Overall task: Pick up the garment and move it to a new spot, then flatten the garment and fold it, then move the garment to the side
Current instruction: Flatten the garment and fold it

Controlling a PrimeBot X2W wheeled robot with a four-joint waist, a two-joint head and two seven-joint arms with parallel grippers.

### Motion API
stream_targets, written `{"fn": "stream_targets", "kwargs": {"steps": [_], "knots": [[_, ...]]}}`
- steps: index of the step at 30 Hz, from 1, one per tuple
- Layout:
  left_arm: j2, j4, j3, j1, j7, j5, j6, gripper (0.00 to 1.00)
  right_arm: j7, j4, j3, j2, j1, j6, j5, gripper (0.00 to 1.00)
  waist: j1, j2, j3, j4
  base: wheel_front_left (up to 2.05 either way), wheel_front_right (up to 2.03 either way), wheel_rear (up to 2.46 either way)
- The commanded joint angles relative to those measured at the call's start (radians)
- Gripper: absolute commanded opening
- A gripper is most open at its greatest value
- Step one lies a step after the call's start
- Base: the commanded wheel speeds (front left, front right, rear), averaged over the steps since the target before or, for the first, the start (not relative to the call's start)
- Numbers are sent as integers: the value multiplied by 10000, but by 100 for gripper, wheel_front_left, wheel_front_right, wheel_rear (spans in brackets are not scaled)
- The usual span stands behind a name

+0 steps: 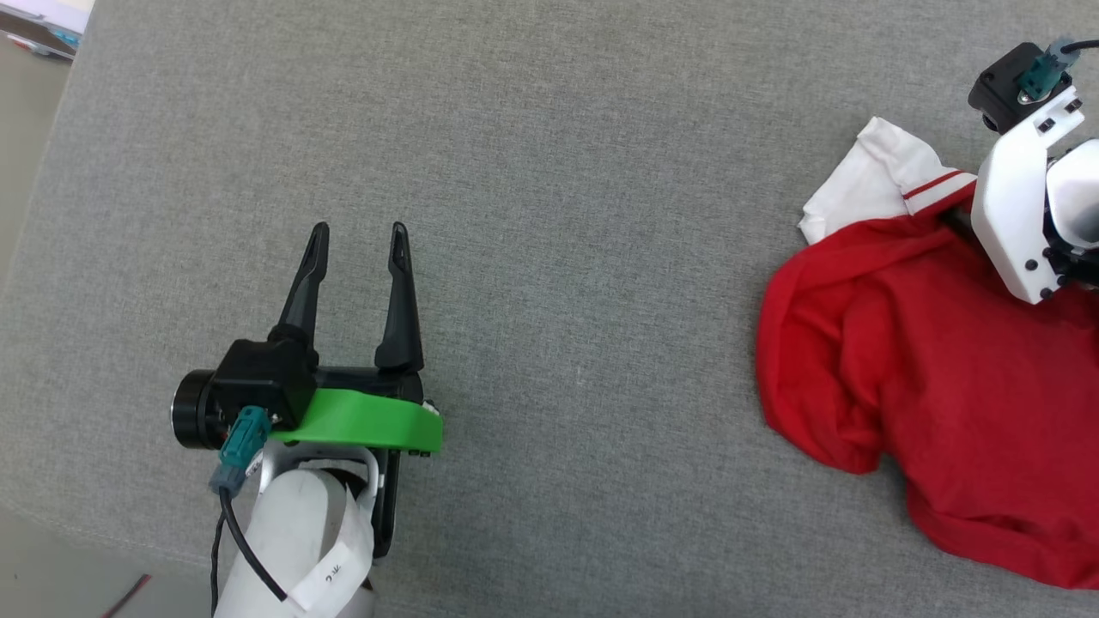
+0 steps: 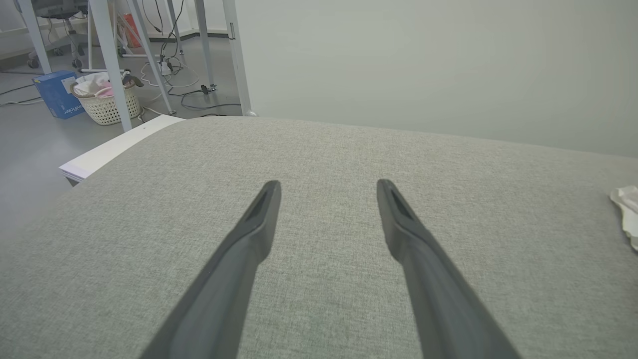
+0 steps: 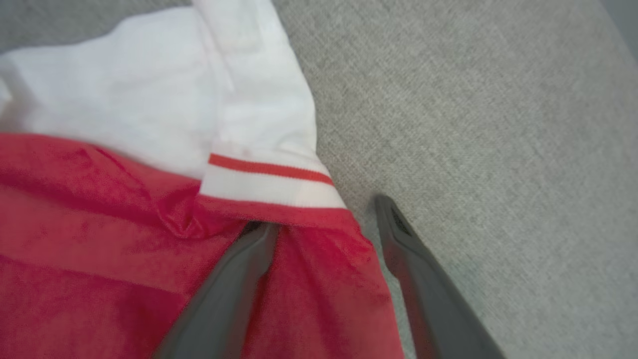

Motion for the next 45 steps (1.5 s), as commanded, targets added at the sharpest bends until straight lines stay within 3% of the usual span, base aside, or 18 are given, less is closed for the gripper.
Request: {"fn": "stream_targets", "kwargs": {"steps": [1, 7, 15, 21, 29, 35, 40, 42, 43, 44, 45], "knots": [[-36, 59, 36, -127, -57, 5, 41, 100, -333, 254, 512, 319, 397, -9, 140, 0, 0, 0, -159, -107, 0, 0, 0], [-36, 143, 77, 13, -57, 110, -16, 100, -2268, 225, 98, 417, -593, -9, 554, 0, 0, 0, -720, -186, 0, 0, 0], [-36, 151, 115, 296, -57, 160, -43, 100, -4016, 762, -290, 749, -1987, -9, -68, 0, 0, 0, -1162, -28, 0, 0, 0], [-36, 153, 116, 434, -57, 106, 2, 100, -4860, 1563, 95, 2047, -2262, -9, -832, 0, 0, 0, -1135, 103, 0, 0, 0], [-36, 216, -16, 315, -57, -82, 124, 100, -5774, 2137, 1815, 4117, -1765, -9, -1155, 0, 0, 0, -929, 383, 0, 0, 0], [-36, 291, 12, 392, -57, -145, 187, 100, -5408, 1562, 2586, 4642, -415, -9, -1429, 0, 0, 0, -1040, 510, 0, 0, 0], [-36, 305, 89, 482, -57, -134, 229, 100, -4039, 176, 2600, 4270, 1280, -9, -2409, 0, 0, 0, -1135, 457, 0, 0, 0], [-36, 316, 150, 516, -57, -102, 233, 100, -4019, -161, 2601, 4067, 1442, -9, -2456, 0, 0, 0, -1180, 366, 0, 0, 0], [-36, 323, 173, 529, -57, -83, 230, 100, -4135, -231, 2602, 4003, 1439, -9, -2427, 40, 0, 0, -1210, 314, 0, 0, 0], [-36, 339, 205, 542, -57, -53, 219, 100, -4342, -301, 2602, 3956, 1407, -9, -2409, 100, 0, 0, -1260, 242, 0, 0, 0], [-36, 353, 223, 551, -57, -27, 205, 100, -4546, -330, 2602, 3926, 1370, -9, -2387, 100, 0, 0, -1307, 194, 0, 0, 0]]}}
